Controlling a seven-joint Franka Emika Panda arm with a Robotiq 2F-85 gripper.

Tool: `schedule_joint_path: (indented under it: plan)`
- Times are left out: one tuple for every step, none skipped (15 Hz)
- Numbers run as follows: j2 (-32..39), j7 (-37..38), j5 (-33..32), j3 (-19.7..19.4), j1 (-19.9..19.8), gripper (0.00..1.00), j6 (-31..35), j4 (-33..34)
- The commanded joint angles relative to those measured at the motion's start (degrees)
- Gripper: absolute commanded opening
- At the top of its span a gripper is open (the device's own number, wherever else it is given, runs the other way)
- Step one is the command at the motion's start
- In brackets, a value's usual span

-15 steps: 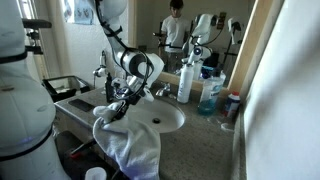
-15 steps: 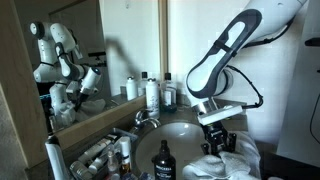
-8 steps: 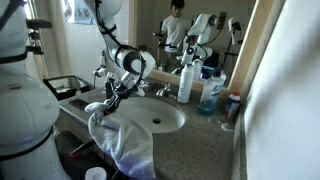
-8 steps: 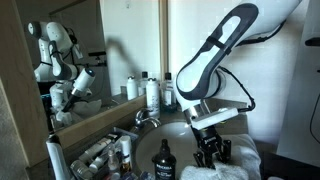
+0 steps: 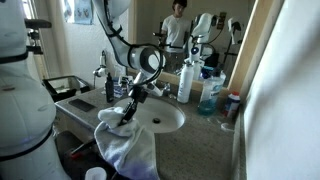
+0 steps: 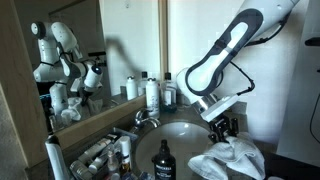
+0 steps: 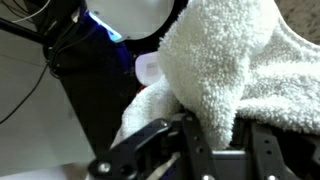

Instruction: Use the towel to wipe the surface

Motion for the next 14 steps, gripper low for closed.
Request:
schedule_joint_path:
  plan:
    - [-4.71,7.84,-9.12,-0.82,-1.43,0.06,-0.34,0.71]
    - [-5.67,9.73,-11.58,-0.86,-1.76,0.06,-0.18,1.13]
    - [-6.88,11.18,-14.46,-1.01,-2.3,0.06,-0.3,1.52]
    - [-7.93,12.99,-17.01,-0.94,-2.7,0.06,-0.27,2.01]
    - [-9.16,14.47,-19.66,-0.89,-3.29,0.06,-0.19,2.38]
    - [-10.62,15.71,-22.19,-0.91,-3.94,0.06,-0.03,2.63]
    - [-12.01,17.13,-24.29,-0.81,-4.5,0.06,0.44,2.82]
    - [-13.48,17.98,-26.56,-0.92,-5.27,0.06,0.94,3.01]
    - [-14.49,19.29,-28.68,-0.93,-5.98,0.06,1.64,3.23]
    - [-15.28,20.24,-31.06,-1.2,-6.97,0.06,2.81,3.48]
    - [-15.97,21.44,-33.4,-1.6,-8.06,0.06,4.45,3.53]
    - [-16.25,22.59,-35.29,-2.32,-9.26,0.06,6.79,3.63]
    - [-16.42,24.35,-37.4,-2.76,-10.28,0.06,8.98,3.75]
    - [-16.33,25.86,-39.7,-3.36,-11.29,0.06,11.55,4.04]
